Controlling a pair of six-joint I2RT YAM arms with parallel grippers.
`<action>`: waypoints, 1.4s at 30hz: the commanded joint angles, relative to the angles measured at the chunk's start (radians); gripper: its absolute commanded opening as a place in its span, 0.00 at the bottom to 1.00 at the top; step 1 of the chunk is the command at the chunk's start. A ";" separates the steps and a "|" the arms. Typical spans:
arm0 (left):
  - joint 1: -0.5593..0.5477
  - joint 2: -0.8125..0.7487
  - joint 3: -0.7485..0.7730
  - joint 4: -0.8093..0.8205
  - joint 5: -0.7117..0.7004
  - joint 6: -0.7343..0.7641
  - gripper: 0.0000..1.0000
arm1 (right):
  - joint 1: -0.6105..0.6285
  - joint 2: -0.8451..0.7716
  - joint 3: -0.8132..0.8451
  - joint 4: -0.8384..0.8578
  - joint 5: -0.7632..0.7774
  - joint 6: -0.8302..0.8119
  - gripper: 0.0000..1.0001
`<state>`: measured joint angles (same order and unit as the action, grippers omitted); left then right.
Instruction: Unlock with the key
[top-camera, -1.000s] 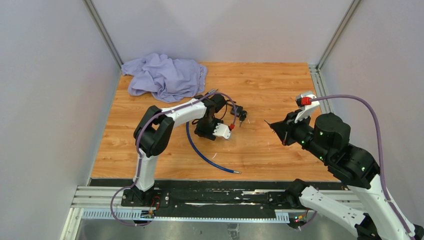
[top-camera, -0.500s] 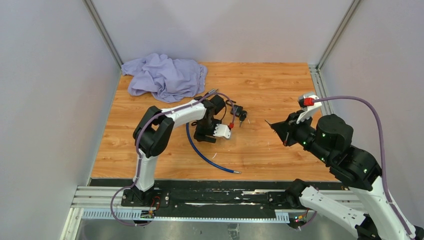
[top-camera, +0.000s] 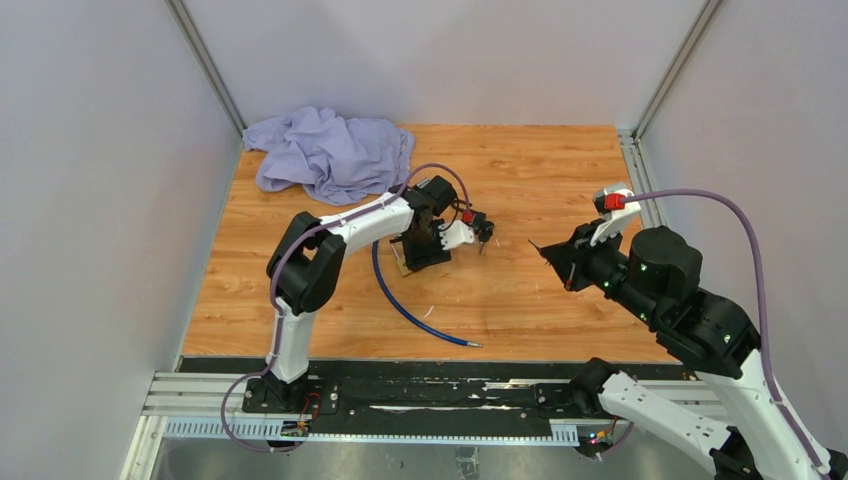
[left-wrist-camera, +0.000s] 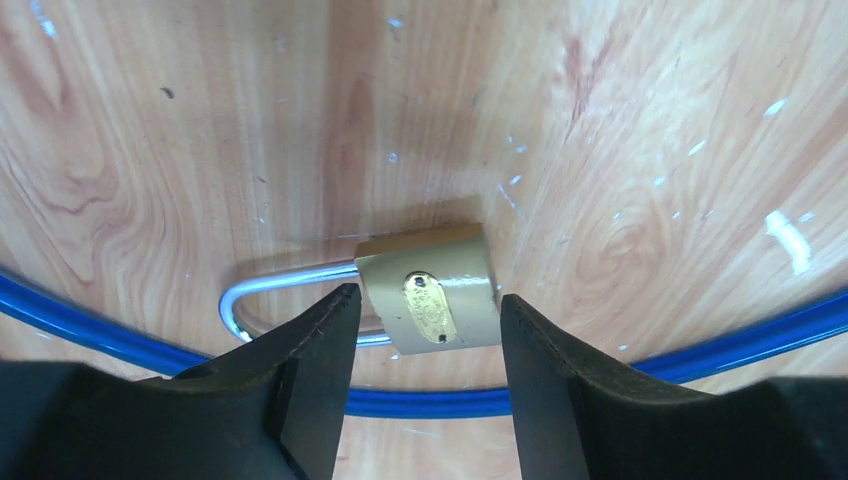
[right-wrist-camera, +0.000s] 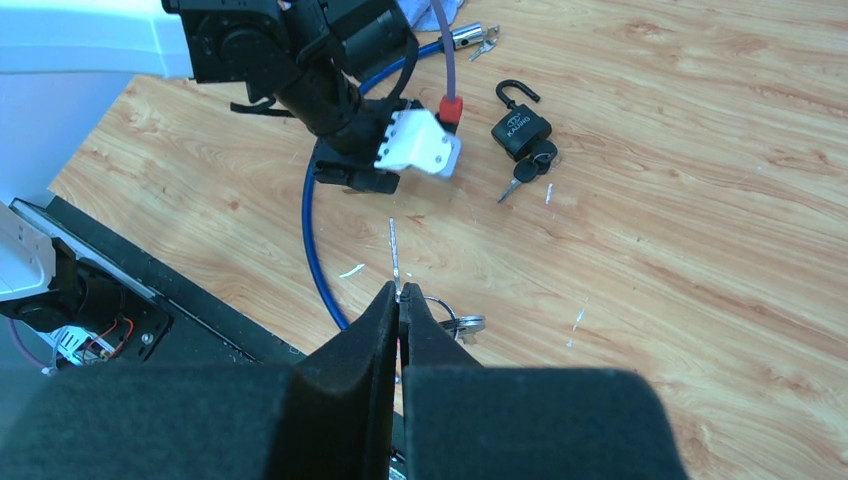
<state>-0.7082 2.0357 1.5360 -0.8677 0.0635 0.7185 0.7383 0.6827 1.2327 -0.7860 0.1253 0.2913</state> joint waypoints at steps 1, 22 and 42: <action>0.019 0.025 0.056 -0.034 0.104 -0.272 0.58 | -0.011 0.003 0.005 0.001 0.023 -0.008 0.01; 0.076 -0.099 0.068 -0.295 0.175 0.548 0.98 | -0.012 0.018 0.005 0.012 0.022 -0.008 0.01; 0.128 0.076 0.139 -0.293 0.276 1.020 0.96 | -0.012 0.074 0.050 0.002 0.086 0.014 0.01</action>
<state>-0.6010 2.0789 1.6451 -1.1469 0.2821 1.6817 0.7383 0.7570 1.2411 -0.7864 0.1696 0.2920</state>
